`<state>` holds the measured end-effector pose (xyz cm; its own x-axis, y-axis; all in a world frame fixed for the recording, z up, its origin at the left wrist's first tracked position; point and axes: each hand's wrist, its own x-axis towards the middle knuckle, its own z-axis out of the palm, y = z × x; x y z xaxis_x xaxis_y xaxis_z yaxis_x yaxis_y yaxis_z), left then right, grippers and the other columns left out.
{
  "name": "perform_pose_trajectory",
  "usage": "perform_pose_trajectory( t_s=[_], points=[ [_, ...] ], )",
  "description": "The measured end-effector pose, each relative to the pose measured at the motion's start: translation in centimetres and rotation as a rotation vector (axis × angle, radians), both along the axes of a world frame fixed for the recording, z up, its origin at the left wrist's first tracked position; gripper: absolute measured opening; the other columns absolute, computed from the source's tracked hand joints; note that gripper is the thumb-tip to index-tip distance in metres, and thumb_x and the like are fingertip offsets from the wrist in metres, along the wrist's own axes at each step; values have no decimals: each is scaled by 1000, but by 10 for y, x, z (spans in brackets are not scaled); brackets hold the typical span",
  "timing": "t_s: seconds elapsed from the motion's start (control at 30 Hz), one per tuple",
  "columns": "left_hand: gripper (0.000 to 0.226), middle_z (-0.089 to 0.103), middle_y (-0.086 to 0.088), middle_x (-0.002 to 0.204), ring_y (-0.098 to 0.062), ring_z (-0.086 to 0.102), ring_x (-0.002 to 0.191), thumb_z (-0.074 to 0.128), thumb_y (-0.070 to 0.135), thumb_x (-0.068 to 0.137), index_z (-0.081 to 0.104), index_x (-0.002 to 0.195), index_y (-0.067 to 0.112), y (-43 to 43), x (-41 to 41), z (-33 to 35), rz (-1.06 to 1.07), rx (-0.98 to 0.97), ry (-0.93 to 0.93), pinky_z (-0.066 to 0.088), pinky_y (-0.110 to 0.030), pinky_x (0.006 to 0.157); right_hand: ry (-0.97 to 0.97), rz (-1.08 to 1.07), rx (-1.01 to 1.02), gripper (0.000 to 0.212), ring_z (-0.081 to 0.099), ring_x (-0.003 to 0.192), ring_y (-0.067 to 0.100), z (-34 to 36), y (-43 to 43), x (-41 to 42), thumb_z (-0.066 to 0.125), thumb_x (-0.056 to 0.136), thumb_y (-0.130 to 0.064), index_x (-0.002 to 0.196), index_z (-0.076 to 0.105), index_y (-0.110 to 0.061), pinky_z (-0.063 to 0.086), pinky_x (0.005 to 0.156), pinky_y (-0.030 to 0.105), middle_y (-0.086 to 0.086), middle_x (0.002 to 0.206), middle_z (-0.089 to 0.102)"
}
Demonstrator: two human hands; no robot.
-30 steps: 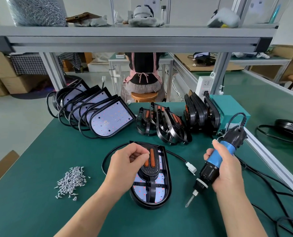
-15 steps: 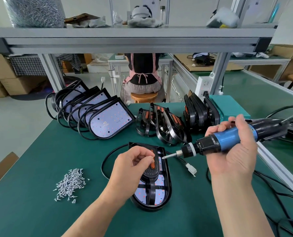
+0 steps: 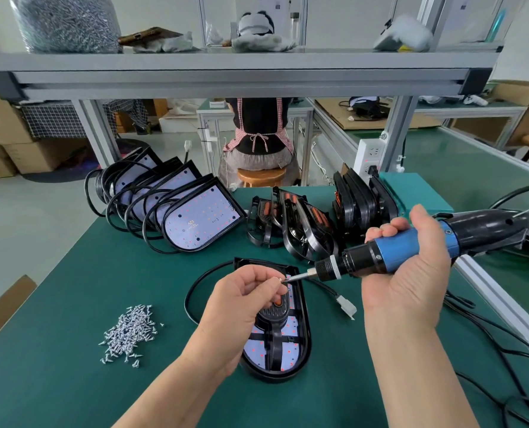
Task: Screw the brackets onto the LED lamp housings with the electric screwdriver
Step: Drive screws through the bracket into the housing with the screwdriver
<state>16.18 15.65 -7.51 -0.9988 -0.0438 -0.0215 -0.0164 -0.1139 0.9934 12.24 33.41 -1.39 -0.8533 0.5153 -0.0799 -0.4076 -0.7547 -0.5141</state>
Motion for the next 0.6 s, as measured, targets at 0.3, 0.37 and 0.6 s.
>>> perform_pose_trajectory(
  t_s=[0.3, 0.37, 0.6],
  points=[
    [15, 76, -7, 83, -13, 65, 79, 67, 3, 92, 76, 88, 15, 1, -1, -3, 7, 7, -18, 52, -20, 77, -20, -15, 2, 20, 50, 51, 11, -2, 1, -1, 67, 95, -16, 98, 49, -7, 49, 56, 23, -2, 65, 55],
    [17, 76, -7, 82, -13, 66, 78, 67, 2, 92, 76, 87, 15, 2, -1, -3, 8, 13, -15, 53, -18, 75, 11, -2, 23, 17, 50, 55, 11, -3, 0, 3, 68, 94, -15, 91, 52, -10, 50, 60, 25, -2, 67, 54],
    [23, 75, -7, 81, -13, 66, 78, 68, 0, 91, 76, 83, 20, 6, 2, -4, 49, -30, 36, 55, -22, 77, -12, -17, 18, 21, 51, 55, 11, -7, -1, 3, 71, 92, -17, 97, 52, -8, 52, 62, 26, -1, 69, 55]
  ],
)
